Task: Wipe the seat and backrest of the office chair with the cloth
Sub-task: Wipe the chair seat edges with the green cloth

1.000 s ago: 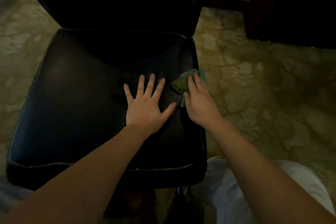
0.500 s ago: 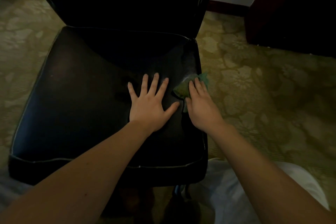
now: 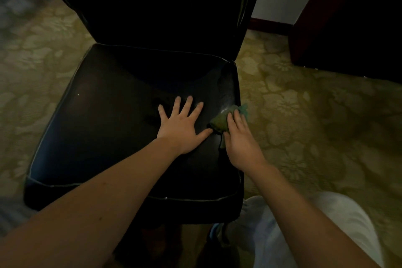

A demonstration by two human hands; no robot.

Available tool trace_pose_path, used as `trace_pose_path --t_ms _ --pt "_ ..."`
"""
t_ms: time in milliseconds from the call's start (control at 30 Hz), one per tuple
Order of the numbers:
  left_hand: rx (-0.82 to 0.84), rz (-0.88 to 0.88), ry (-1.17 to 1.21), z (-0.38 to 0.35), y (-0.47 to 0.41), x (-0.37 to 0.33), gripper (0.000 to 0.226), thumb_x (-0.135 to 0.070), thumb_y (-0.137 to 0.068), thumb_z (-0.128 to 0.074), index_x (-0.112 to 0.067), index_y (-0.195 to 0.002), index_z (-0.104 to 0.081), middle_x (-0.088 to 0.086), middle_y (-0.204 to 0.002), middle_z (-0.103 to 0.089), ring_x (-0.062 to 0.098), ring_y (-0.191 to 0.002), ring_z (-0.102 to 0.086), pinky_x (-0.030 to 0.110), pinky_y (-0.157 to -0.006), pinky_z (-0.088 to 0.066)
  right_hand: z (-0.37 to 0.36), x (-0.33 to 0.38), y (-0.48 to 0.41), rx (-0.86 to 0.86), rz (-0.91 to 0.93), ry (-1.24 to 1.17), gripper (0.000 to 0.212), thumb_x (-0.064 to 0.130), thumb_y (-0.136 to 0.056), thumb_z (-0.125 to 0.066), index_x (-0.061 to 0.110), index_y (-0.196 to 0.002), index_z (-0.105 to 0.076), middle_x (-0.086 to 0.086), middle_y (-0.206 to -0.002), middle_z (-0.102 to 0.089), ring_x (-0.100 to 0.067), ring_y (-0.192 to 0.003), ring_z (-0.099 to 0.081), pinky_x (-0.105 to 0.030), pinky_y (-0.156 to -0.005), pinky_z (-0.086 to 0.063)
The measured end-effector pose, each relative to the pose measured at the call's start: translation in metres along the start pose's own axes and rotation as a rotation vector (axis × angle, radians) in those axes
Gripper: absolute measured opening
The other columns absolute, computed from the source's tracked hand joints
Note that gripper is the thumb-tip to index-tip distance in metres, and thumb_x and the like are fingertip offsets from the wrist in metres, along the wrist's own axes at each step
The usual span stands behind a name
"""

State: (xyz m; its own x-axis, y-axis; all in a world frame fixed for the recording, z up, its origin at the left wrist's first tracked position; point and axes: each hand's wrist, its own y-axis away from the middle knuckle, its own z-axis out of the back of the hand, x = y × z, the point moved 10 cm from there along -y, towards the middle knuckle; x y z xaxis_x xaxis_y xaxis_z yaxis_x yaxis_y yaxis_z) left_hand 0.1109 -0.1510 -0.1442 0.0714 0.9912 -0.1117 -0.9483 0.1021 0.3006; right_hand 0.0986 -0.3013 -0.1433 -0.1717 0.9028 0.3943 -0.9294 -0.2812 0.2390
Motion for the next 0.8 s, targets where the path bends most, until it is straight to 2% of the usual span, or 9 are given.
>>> trace_pose_path --t_ms 133,300,467,800 --pt "-0.020 -0.057 -0.070 0.002 0.018 0.006 0.081 -0.080 -0.091 -0.018 -0.041 -0.158 0.006 -0.003 -0.169 0.011 0.029 -0.154 0.014 0.070 -0.117 0.004 0.004 0.002 -0.005 -0.018 -0.011 0.011 0.059 0.024 -0.108 -0.030 0.006 -0.157 -0.004 -0.013 -0.166 0.006 -0.027 -0.153 0.005 -0.037 -0.124 -0.004" --pt "-0.019 0.018 -0.029 -0.015 0.041 0.021 0.083 -0.086 -0.085 -0.010 -0.047 -0.154 0.017 -0.004 -0.167 0.020 0.035 -0.153 0.018 0.074 -0.114 0.003 0.007 0.004 0.001 -0.034 -0.033 -0.005 0.059 0.025 -0.108 -0.030 0.006 -0.157 -0.004 -0.012 -0.166 0.006 -0.027 -0.153 0.005 -0.034 -0.123 -0.003" --pt "-0.054 0.011 -0.046 -0.020 0.042 0.021 0.083 -0.086 -0.084 -0.003 -0.047 -0.152 0.021 -0.003 -0.166 0.022 0.036 -0.152 0.019 0.075 -0.114 0.002 -0.004 0.006 0.025 0.021 -0.045 0.043 0.060 0.026 -0.108 -0.029 0.007 -0.158 -0.001 -0.011 -0.166 0.010 -0.026 -0.152 0.007 -0.033 -0.123 -0.002" --pt "-0.049 0.049 -0.044 -0.019 0.040 0.018 0.084 -0.086 -0.084 -0.004 -0.045 -0.154 0.018 -0.001 -0.167 0.020 0.037 -0.152 0.019 0.075 -0.113 0.002 0.005 0.005 -0.003 0.007 -0.052 0.064 0.060 0.025 -0.108 -0.030 0.005 -0.157 -0.003 -0.014 -0.165 0.006 -0.029 -0.153 0.005 -0.038 -0.124 -0.005"
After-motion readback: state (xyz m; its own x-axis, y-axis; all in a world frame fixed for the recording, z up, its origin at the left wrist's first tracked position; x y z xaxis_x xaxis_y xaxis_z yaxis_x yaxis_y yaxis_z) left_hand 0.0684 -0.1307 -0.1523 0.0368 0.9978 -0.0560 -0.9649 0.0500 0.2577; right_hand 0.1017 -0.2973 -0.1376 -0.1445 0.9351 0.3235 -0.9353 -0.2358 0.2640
